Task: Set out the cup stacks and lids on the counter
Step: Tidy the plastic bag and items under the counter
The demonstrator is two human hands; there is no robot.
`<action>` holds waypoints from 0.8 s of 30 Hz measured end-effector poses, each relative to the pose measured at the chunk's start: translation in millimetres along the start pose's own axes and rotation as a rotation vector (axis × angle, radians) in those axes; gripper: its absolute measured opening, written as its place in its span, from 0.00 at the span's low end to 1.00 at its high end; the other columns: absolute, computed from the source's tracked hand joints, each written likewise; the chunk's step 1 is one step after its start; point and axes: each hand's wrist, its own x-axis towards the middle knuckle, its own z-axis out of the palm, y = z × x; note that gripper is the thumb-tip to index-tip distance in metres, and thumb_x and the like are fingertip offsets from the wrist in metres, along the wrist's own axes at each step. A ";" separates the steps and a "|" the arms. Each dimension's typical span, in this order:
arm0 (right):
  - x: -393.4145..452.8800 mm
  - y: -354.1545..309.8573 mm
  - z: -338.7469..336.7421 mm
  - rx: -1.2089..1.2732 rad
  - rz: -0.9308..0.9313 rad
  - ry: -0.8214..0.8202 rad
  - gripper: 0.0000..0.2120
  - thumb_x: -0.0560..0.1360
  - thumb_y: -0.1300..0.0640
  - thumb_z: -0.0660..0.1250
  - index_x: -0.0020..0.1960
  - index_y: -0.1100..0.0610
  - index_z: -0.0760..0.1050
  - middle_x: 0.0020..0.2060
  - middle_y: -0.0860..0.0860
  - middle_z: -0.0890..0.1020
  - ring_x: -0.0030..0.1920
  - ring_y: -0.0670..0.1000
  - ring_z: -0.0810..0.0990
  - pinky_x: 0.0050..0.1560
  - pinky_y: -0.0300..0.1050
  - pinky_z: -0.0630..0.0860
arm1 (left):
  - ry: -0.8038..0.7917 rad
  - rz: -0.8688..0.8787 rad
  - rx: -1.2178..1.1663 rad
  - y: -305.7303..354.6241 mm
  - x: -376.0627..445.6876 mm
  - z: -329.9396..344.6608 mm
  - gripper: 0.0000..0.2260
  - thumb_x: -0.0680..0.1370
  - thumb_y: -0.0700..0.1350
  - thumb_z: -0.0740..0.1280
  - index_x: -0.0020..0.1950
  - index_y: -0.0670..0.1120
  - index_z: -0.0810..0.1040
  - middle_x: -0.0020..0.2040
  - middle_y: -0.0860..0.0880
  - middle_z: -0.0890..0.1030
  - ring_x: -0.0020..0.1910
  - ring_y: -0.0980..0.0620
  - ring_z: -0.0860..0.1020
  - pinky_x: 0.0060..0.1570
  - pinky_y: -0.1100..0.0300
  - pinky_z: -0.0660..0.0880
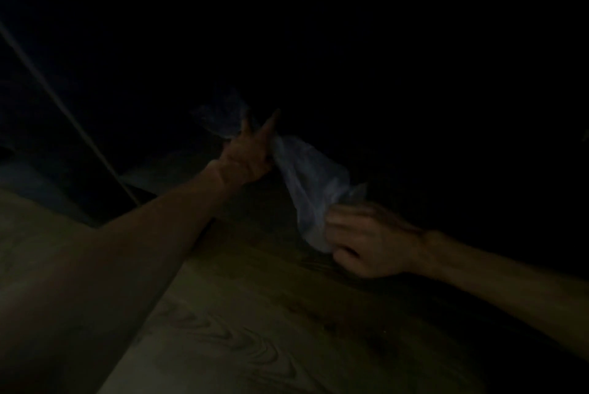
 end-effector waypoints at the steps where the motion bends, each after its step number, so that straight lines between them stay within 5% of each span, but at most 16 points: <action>1: -9.4 -5.4 -3.9 0.001 -0.035 -0.021 0.04 0.75 0.57 0.63 0.47 0.58 0.72 0.38 0.55 0.79 0.40 0.51 0.74 0.39 0.38 0.65 | -0.021 0.016 0.016 -6.3 5.4 5.6 0.40 0.69 0.66 0.54 0.79 0.55 0.53 0.75 0.31 0.59 0.70 0.26 0.63 0.66 0.35 0.68; 3: -25.8 -8.3 -8.8 0.001 -0.016 -0.049 0.05 0.76 0.56 0.63 0.48 0.57 0.72 0.38 0.54 0.79 0.39 0.50 0.74 0.37 0.38 0.67 | -0.062 0.087 0.015 -10.6 6.5 16.3 0.39 0.68 0.66 0.48 0.71 0.45 0.71 0.67 0.34 0.72 0.65 0.31 0.72 0.62 0.40 0.72; 6: -20.1 2.0 -20.2 -0.013 0.334 -0.023 0.09 0.79 0.54 0.62 0.53 0.58 0.77 0.38 0.53 0.80 0.35 0.51 0.78 0.32 0.44 0.75 | -0.028 0.192 -0.131 21.9 -20.5 -0.1 0.26 0.78 0.56 0.56 0.58 0.35 0.80 0.55 0.34 0.81 0.54 0.36 0.80 0.55 0.48 0.76; 9: 5.0 20.5 -24.6 0.071 0.819 -0.083 0.30 0.82 0.51 0.62 0.79 0.51 0.54 0.43 0.50 0.77 0.33 0.41 0.74 0.29 0.35 0.68 | -0.035 0.221 -0.222 56.8 -52.1 -18.3 0.15 0.80 0.48 0.63 0.57 0.38 0.80 0.54 0.37 0.82 0.53 0.40 0.81 0.52 0.55 0.74; 11: 19.4 29.6 -21.7 0.144 0.931 -0.137 0.36 0.81 0.48 0.63 0.81 0.49 0.45 0.55 0.56 0.78 0.45 0.47 0.78 0.43 0.37 0.71 | -0.082 0.241 -0.316 75.1 -69.1 -23.6 0.11 0.80 0.46 0.65 0.53 0.40 0.81 0.48 0.41 0.83 0.48 0.45 0.81 0.47 0.59 0.74; 13: 33.7 28.7 -17.7 0.115 0.908 -0.194 0.38 0.79 0.46 0.66 0.81 0.51 0.48 0.63 0.62 0.76 0.58 0.59 0.78 0.55 0.47 0.74 | -0.096 0.207 -0.549 92.4 -83.6 -29.7 0.08 0.79 0.44 0.67 0.42 0.42 0.81 0.37 0.48 0.82 0.38 0.57 0.81 0.38 0.61 0.76; 15: 45.6 23.3 -13.8 0.314 0.910 -0.150 0.27 0.80 0.50 0.66 0.75 0.57 0.64 0.63 0.59 0.77 0.61 0.59 0.78 0.60 0.47 0.73 | -0.013 0.086 -0.879 107.1 -87.5 -32.3 0.12 0.80 0.39 0.65 0.36 0.45 0.79 0.31 0.55 0.80 0.32 0.63 0.78 0.35 0.66 0.75; 18: 45.2 15.6 -8.9 0.572 0.976 0.097 0.04 0.80 0.61 0.66 0.49 0.55 0.79 0.43 0.50 0.82 0.45 0.51 0.82 0.45 0.45 0.77 | 0.106 -0.247 -1.290 121.8 -75.5 -30.7 0.15 0.83 0.44 0.59 0.41 0.41 0.81 0.38 0.46 0.84 0.40 0.51 0.83 0.44 0.57 0.79; 20: 37.5 16.8 -6.8 0.745 1.065 0.212 0.10 0.79 0.62 0.66 0.43 0.50 0.76 0.39 0.49 0.82 0.42 0.49 0.82 0.44 0.48 0.80 | 0.115 -0.294 -1.154 120.3 -63.9 -26.0 0.15 0.83 0.48 0.59 0.47 0.41 0.81 0.46 0.41 0.84 0.48 0.44 0.83 0.48 0.53 0.79; 24: 32.4 -3.9 -32.6 0.855 1.266 0.277 0.07 0.80 0.61 0.65 0.55 0.52 0.78 0.47 0.50 0.81 0.48 0.47 0.81 0.46 0.40 0.77 | 0.126 -0.133 -0.658 111.9 -70.4 -39.7 0.15 0.76 0.46 0.70 0.61 0.44 0.74 0.56 0.45 0.77 0.51 0.49 0.77 0.47 0.60 0.74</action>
